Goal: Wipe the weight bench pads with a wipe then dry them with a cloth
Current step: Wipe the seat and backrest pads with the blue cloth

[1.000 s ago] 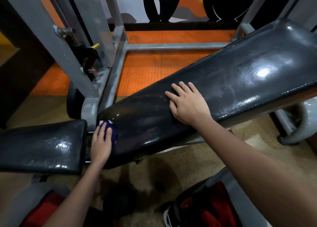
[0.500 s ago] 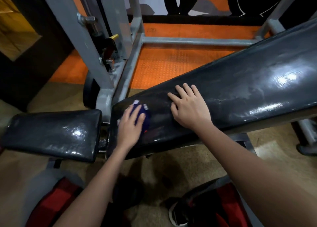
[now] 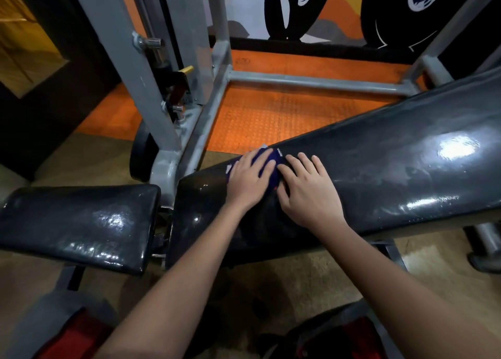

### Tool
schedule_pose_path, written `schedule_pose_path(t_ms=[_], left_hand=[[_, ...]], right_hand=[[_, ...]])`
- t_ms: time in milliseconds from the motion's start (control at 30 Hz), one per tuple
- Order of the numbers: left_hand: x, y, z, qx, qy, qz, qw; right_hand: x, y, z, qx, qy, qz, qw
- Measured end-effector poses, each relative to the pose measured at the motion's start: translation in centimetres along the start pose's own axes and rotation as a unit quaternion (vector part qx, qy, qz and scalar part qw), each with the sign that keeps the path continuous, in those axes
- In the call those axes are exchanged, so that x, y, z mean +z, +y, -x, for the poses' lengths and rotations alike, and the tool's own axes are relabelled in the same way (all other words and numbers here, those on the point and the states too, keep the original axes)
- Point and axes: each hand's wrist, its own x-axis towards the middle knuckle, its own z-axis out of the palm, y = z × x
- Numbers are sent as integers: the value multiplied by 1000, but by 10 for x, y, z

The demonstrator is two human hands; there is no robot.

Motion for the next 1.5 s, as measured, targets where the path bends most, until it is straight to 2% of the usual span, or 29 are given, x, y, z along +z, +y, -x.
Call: schedule_pose_path(t_ms=[100,233,333,400,467,533,633,700,767,800,900,967,1067,1133,1200,1267,1400,1467,1500], left_hand=[[-13,-54,33,-8,-1,-2,1000],[-34,-138,72,-155,24,76,985],[-37,-155,56,-255,7,98,962],[-33,-139,23,-275,1,84,958],[-26,-101,-11,-236,-26,45,970],[-13,-50,-28,-151,-38,13,988],[-7,-10,-10,-34,-10,-2,999],[-13,-32,16,3,1,3,1000],[-21,-79,52,0,-11,2,1000],[-27,-105,71,-26,-8,16,1000],[-39,-171,107,-186,15,118,975],[-38,-185,92,-259,0,148,955],[-35,-174,29,-311,-16,108,944],[-32,-154,-17,-285,-42,66,955],[-22,-120,-44,-207,-76,30,975],[-13,-83,-43,-126,-75,-1,989],[-19,-54,26,10,-21,-20,1000],[-26,-73,73,39,-39,-10,998],[-29,-90,96,27,-40,2,999]], right_hand=[[2,1,0,1,-4,3,1000],[4,1,-1,2,-9,9,1000],[4,0,-1,2,-12,14,1000],[3,-1,-1,1,-11,15,1000],[2,-1,-1,4,-14,14,1000],[2,-1,-1,5,-14,14,1000],[1,-2,0,0,-10,10,1000],[2,-1,0,2,-7,5,1000],[3,0,0,1,-9,3,1000],[4,0,0,2,-8,4,1000],[6,0,-1,3,-5,8,1000],[6,-1,-1,0,-7,11,1000],[5,-1,-1,0,-12,18,1000],[4,-1,-2,1,-13,17,1000],[4,-1,-2,5,-15,17,1000],[3,-2,-2,5,-16,17,1000],[3,-3,-1,2,-12,13,1000],[2,-2,-1,3,-16,10,1000],[2,-2,-1,3,-16,11,1000]])
